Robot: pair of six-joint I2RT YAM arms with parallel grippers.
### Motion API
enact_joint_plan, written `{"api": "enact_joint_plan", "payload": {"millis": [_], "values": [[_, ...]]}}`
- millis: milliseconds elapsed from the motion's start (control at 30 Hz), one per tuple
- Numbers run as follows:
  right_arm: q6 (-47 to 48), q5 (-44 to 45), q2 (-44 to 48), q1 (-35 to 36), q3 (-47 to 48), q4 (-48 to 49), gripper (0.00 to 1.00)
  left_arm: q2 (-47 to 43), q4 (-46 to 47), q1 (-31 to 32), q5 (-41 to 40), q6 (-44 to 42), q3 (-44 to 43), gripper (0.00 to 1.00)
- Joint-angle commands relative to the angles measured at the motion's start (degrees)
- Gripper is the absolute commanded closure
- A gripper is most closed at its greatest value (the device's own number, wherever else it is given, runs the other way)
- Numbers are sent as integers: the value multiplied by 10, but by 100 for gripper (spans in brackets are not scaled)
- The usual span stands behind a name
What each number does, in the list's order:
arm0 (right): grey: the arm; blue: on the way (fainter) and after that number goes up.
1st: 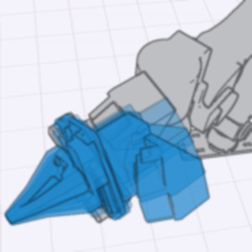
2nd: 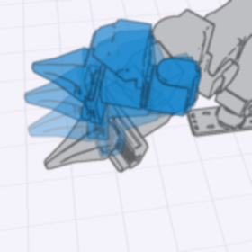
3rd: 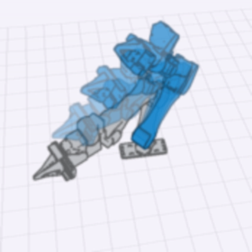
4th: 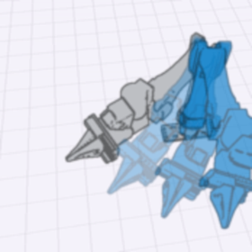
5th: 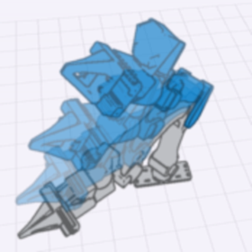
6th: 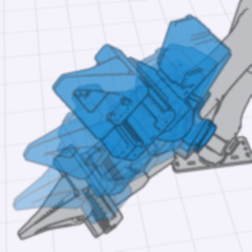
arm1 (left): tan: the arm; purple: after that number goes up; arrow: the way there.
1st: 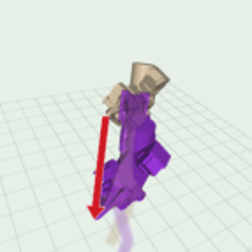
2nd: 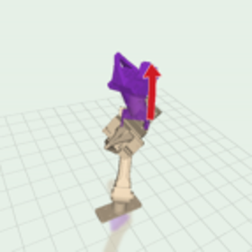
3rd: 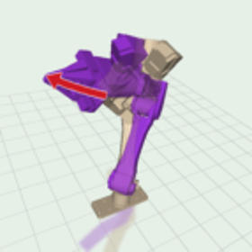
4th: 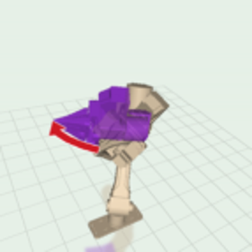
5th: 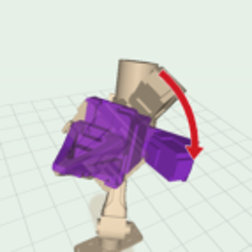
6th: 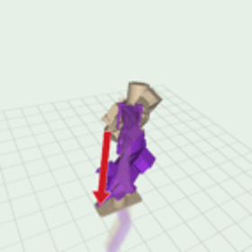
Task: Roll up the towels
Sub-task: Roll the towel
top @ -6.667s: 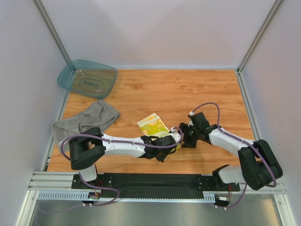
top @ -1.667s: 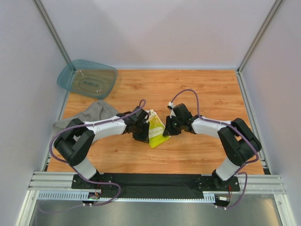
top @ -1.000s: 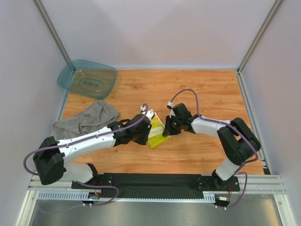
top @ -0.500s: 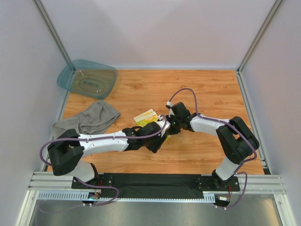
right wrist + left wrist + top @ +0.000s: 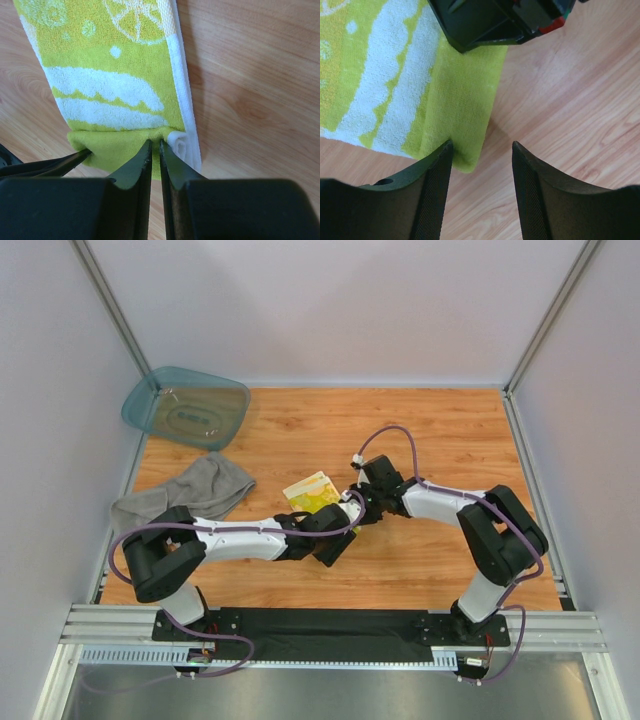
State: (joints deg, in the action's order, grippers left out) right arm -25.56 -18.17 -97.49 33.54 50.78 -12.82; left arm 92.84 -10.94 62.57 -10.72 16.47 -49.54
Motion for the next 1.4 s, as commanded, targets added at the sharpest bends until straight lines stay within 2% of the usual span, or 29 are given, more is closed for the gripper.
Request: {"api": "enact_joint_plan", "payload": {"millis": [0, 300, 500, 933, 1100, 1367], "values": [[24, 33, -30, -3, 2, -25, 88, -16, 28, 5, -26, -14, 13, 42], [27, 31, -44, -3, 10, -26, 88, -59, 8, 37, -78, -42, 5, 42], [25, 29, -47, -3, 10, -24, 88, -24, -4, 37, -105, -47, -9, 42], [30, 28, -45, -11, 12, -34, 89, 51, 6, 35, -120, -5, 0, 42], [33, 24, -46, -18, 19, -37, 89, 44, 22, 35, -119, 23, 44, 43], [38, 9, -89, -39, 61, -41, 88, 29, -3, 35, -89, 83, 61, 47]]}}
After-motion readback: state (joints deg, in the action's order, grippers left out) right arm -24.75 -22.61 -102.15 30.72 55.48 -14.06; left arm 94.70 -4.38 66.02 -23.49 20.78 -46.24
